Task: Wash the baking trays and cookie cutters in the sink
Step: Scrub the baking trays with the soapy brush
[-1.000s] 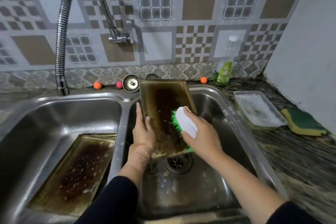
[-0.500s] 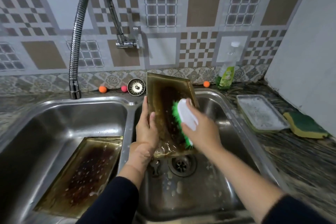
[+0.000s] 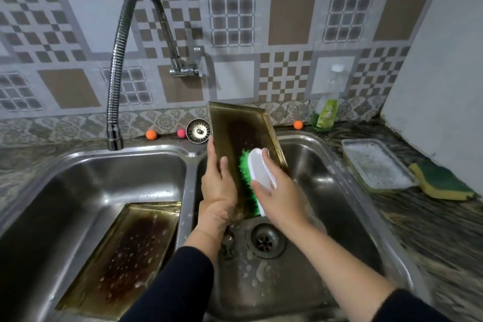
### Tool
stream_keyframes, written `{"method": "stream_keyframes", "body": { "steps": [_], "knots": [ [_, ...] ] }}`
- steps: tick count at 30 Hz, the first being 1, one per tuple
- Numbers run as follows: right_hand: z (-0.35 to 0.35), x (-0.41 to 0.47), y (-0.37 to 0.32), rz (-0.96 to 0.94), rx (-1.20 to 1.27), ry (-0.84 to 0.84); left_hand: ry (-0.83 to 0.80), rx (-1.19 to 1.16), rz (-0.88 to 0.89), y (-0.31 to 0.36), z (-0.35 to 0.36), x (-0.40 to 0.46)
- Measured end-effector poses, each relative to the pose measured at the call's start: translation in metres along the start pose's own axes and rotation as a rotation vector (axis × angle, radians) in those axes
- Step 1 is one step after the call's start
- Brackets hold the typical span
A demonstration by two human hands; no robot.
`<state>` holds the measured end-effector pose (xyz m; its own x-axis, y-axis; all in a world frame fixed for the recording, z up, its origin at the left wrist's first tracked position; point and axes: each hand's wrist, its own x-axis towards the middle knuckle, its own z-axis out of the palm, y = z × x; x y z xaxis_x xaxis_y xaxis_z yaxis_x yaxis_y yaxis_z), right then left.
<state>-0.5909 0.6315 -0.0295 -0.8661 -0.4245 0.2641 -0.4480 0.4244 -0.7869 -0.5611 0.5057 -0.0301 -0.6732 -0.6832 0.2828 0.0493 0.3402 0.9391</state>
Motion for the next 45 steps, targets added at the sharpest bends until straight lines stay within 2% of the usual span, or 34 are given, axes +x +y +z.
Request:
{"method": "stream_keyframes", "body": {
  "steps": [3,8,11,16,19,24,26,29,32,34,37,39,41,45],
  "knots": [
    [0.009,-0.017,-0.005,-0.069,0.025,0.084,-0.029,0.01,-0.002,0.004,-0.002,-0.001],
    [0.006,0.048,-0.036,-0.02,-0.043,0.186,-0.15,0.028,0.039,0.008,0.006,-0.015],
    [0.001,0.073,-0.049,0.026,-0.137,0.129,-0.167,-0.019,0.009,0.009,0.005,-0.023],
    [0.014,0.003,-0.043,-0.068,0.033,-0.048,-0.062,-0.032,-0.072,0.017,-0.03,0.002],
    [0.024,-0.018,-0.049,-0.09,0.119,0.039,-0.119,-0.025,-0.045,0.021,-0.04,0.003],
    [0.03,0.038,-0.078,0.009,0.076,0.205,-0.184,-0.062,0.01,0.01,-0.028,-0.019],
    [0.028,0.053,-0.085,0.065,0.038,0.19,-0.206,-0.074,-0.042,0.011,-0.026,-0.023],
    [0.029,0.031,-0.08,0.076,0.016,0.102,-0.108,-0.096,-0.054,0.014,-0.038,-0.008],
    [0.04,-0.021,-0.072,-0.018,0.15,0.069,-0.107,-0.04,-0.108,0.02,-0.056,0.006],
    [0.043,-0.025,-0.07,-0.048,0.192,0.132,-0.18,-0.034,-0.051,0.023,-0.057,-0.002],
    [0.033,0.015,-0.072,0.067,0.133,0.179,-0.227,0.05,0.026,0.019,-0.049,-0.016],
    [0.016,0.042,-0.08,0.156,0.203,0.137,-0.231,0.123,0.019,0.017,-0.047,-0.019],
    [-0.002,0.059,-0.09,0.156,0.269,0.125,-0.236,0.269,0.036,0.022,-0.046,-0.023],
    [-0.009,0.068,-0.108,0.127,-0.044,0.119,-0.276,0.526,0.143,0.035,-0.034,-0.037]
  ]
}}
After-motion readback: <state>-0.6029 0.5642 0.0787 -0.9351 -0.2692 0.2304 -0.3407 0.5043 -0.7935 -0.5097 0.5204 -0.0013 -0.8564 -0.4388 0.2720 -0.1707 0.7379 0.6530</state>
